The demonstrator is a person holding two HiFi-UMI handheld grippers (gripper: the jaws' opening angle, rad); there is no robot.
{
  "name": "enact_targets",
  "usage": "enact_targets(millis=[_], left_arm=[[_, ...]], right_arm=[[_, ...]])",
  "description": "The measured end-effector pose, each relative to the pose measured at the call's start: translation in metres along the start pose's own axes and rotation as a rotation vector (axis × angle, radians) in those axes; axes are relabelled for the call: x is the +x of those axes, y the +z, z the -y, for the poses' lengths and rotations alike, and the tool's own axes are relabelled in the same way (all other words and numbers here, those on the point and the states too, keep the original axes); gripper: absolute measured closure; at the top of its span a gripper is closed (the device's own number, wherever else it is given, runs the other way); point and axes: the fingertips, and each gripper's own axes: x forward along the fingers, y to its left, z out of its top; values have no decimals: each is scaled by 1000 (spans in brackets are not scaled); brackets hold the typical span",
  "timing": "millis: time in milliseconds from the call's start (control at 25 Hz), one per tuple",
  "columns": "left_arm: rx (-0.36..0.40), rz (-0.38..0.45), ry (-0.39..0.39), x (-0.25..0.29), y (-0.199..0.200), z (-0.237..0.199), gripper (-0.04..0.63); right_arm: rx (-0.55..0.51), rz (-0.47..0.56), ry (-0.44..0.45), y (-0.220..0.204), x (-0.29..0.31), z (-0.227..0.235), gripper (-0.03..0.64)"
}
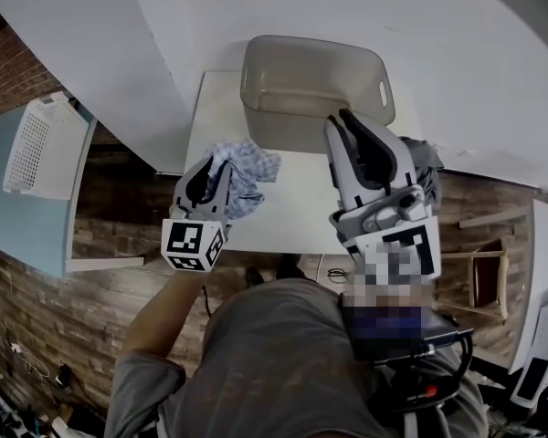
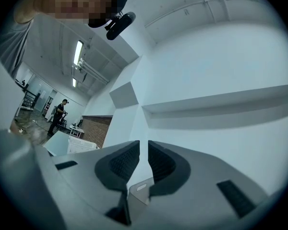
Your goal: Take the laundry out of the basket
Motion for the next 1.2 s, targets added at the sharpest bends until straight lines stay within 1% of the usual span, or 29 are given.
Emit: enact_targets(millis=[120,360,560,680,800,920,1120,1200], left_arm=[[25,-30,-10,7,-24,9,503],[1,-101,-33,28,-74,16,500],[0,-151,-35,43,-108,16,499],[28,-149,-44,49,-115,18,497],[24,-157,-49,56,-124,22,495],[45,-156,-62,63,-128,28,472],[63,-128,-76,64,-112,34,433],[64,-104,-80,64,-99,35,433]], right_arm=[[0,-17,-4,-4,-2,4,558],[-13,-62,-40,-16,-9,19,558],[-18,-99,-66,-30,-10,31,558],[-18,-117,-77,-36,-12,34,558],[-16,-133,-92,-43,-14,40,558],[-14,-148,-105,-50,-13,48,558],[1,-160,-117,-58,-12,58,558],[10,-154,-117,-60,-10,60,558]])
